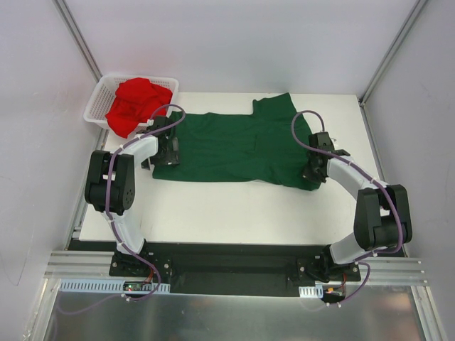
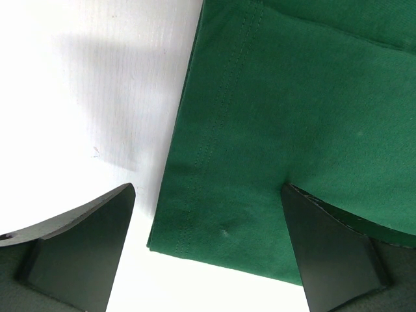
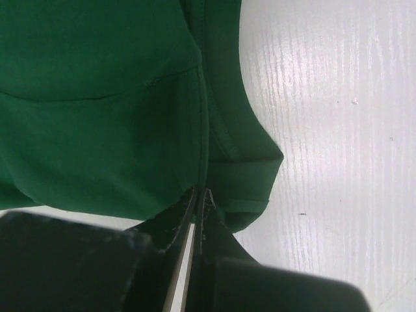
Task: Fold and stack the t-shirts
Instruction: Fold the flattened tshirt in 1/3 of the way
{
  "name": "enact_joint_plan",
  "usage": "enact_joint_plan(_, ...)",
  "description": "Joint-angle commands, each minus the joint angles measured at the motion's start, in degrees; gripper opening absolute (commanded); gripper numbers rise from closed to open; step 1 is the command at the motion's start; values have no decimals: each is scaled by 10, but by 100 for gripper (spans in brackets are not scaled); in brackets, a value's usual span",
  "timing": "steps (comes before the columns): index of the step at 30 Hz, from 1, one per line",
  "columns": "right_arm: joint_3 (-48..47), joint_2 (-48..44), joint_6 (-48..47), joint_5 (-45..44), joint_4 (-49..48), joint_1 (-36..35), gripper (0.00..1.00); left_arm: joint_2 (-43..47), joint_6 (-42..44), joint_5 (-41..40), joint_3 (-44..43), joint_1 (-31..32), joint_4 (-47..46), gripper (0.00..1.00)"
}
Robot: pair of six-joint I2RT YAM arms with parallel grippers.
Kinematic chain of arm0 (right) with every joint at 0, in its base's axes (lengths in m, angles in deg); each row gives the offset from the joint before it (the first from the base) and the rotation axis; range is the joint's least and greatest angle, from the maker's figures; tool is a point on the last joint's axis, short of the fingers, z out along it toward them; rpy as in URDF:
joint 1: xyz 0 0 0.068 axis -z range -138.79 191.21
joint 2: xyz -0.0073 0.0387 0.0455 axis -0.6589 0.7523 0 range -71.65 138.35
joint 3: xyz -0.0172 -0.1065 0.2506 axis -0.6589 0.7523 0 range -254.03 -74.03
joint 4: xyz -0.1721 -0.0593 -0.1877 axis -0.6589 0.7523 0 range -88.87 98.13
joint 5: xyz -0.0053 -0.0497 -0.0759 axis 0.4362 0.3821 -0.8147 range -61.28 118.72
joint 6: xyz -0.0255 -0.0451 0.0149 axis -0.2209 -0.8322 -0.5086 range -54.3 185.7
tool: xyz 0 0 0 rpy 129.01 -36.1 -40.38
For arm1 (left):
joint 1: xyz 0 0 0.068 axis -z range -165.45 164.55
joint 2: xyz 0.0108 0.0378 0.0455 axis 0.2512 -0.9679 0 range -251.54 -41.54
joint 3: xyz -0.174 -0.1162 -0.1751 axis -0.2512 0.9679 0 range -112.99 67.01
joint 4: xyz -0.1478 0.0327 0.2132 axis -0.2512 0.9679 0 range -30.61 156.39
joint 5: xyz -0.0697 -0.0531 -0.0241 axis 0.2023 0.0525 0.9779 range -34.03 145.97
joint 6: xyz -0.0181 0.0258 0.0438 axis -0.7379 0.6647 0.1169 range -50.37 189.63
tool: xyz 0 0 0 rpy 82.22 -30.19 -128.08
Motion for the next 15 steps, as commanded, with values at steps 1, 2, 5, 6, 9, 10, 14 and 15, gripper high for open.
enact_joint_plan(1, 3, 1, 12, -17, 7, 4, 1, 19, 0, -11, 13, -7, 19, 96)
enact_joint_plan(2, 2, 1, 13, -23, 9, 4, 1, 19, 0, -11, 13, -7, 19, 96)
enact_joint_plan(5, -2, -2, 18, -53, 26, 6, 1, 20, 0, -13, 14, -8, 19, 96)
enact_joint_plan(6, -6, -3, 17, -59, 34, 5, 1, 20, 0, -12, 14, -8, 19, 96)
enact_joint_plan(9, -14, -1, 17, -82, 46, 6, 1, 19, -1, -11, 13, -10, 19, 96)
enact_joint_plan(10, -15, -1, 19, -90, 48, 7, 1, 18, -1, -11, 13, -10, 19, 96)
enact_joint_plan(14, -22, 2, 20, -112, 60, 9, 1, 18, 0, -13, 14, -11, 19, 96)
enact_joint_plan(15, -24, 7, 20, -117, 65, 9, 1, 18, 0, -14, 14, -11, 19, 96)
